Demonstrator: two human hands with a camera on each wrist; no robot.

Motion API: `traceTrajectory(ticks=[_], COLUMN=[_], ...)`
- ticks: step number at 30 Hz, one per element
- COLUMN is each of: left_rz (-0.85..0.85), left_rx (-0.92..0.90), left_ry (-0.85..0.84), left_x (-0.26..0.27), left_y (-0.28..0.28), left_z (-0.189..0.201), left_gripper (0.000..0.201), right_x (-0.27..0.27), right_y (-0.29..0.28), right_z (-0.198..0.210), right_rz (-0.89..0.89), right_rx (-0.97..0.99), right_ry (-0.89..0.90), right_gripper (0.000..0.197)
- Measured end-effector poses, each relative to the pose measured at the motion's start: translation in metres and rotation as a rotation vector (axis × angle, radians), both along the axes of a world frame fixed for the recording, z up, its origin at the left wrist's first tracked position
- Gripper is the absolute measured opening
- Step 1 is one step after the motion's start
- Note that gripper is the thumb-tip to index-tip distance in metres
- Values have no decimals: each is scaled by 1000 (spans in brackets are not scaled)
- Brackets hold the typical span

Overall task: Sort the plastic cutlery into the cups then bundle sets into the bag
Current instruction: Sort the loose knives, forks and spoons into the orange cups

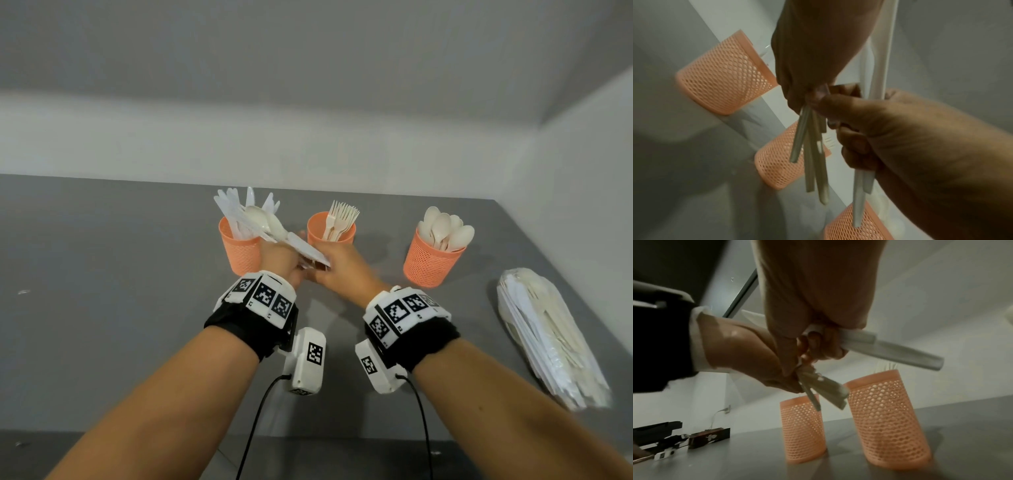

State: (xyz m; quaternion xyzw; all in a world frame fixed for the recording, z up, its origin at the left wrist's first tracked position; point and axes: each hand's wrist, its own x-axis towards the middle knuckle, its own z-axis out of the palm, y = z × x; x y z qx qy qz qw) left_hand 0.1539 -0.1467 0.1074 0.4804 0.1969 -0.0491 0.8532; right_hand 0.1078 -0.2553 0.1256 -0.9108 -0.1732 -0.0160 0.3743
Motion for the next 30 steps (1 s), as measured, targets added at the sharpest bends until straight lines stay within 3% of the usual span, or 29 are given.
traceTrajectory(ticks=[2,5,7,8,11,16,17,19,21,24,27,30], left_rz=[14,62,78,100,67,73,77,109,150,187,94,-28], left_rx=[132,40,3,-12,-23,-23,-31,-40,-33,1,9,1], left_ry=[-25,-39,-16,-9,-19,-78,-85,-86,-86,-105,-154,-209], left_x=[4,5,4,5,6,3,4,3,3,0,0,0], left_y=[6,17,23,26,25,30,37,55,74,90,97,103], left_z=[-4,2,7,8,7,13,14,18,20,19,11,4], left_gripper=[23,22,20,25,44,58,57,36,19,10,21,18], right_x=[3,3,5,6,10,17,17,18,19,37,62,81], right_y=[-7,-23,-32,-32,-18,4,2,-8,-17,-13,12,48], right_z=[-1,2,0,-1,-6,-11,-11,-12,-11,-2,15,30], right_rz=[-22,-45,-13,3,46,117,145,205,194,-12,-61,-8], right_rx=[-6,1,-19,-26,-73,-123,-130,-102,40,418,720,838], right_ry=[36,187,300,325,249,135,155,198,226,237,238,114], right_gripper=[7,27,8,9,28,29,26,12,6,16,12,12])
